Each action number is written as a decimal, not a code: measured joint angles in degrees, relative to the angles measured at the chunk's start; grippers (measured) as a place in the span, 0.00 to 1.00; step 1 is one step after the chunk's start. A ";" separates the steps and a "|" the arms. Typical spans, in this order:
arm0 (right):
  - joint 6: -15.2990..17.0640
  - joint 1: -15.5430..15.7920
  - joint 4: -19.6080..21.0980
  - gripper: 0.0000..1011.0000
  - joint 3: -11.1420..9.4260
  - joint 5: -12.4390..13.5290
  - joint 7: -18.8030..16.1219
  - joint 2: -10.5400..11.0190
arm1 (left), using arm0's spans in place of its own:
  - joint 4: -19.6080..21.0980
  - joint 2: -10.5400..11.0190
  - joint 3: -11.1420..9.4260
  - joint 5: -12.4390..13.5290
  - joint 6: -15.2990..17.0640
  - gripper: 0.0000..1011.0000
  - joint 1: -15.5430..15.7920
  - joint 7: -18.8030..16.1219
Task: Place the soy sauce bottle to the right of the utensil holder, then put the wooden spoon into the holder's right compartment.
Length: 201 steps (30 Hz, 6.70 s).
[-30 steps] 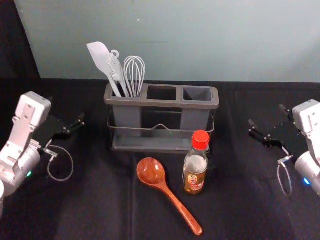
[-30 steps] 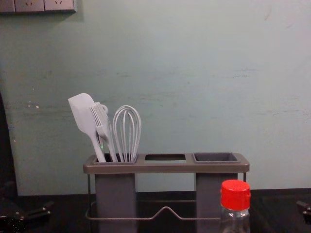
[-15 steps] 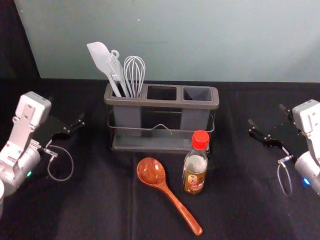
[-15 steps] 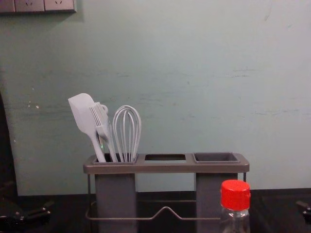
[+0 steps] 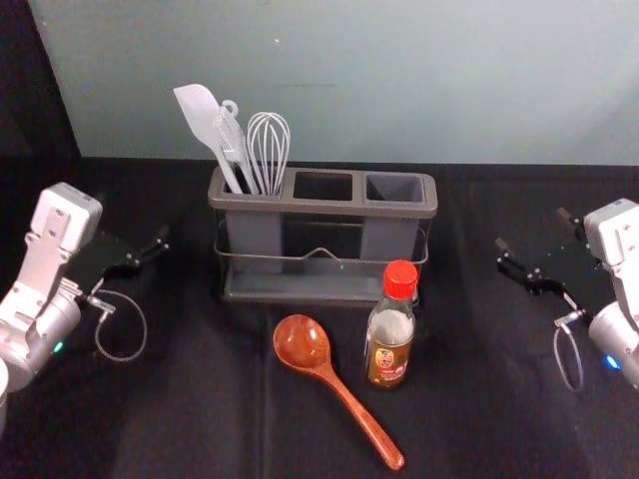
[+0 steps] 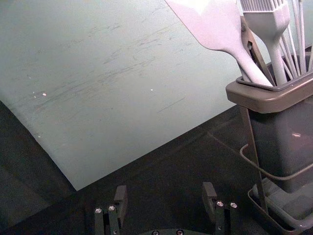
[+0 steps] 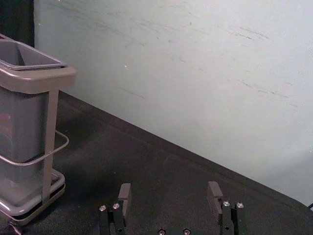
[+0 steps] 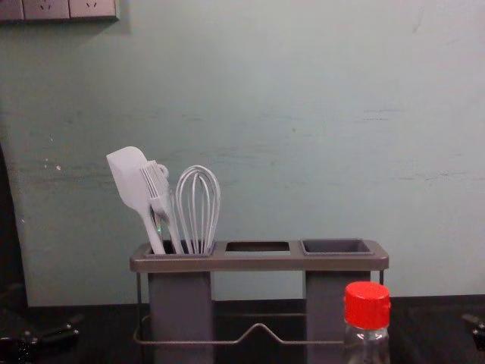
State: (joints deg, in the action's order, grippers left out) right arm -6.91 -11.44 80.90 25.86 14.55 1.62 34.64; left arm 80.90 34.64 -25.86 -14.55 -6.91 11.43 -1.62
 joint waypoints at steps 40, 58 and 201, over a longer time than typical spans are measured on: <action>-0.28 0.16 0.06 0.99 -0.18 -0.20 -0.01 -0.03 | 0.00 0.00 0.00 0.00 0.00 0.99 0.00 0.00; -3.47 8.00 9.53 0.99 -6.26 -0.63 1.24 2.27 | 0.00 0.00 0.00 0.00 0.00 0.99 0.00 0.00; 3.93 8.06 15.80 0.61 -3.99 8.79 -28.86 -5.79 | 0.00 0.00 0.00 0.00 0.00 0.99 0.00 0.00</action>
State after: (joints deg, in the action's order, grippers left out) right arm -2.97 -3.38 96.70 21.87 23.34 -27.24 28.85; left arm 80.90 34.65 -25.86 -14.55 -6.91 11.43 -1.62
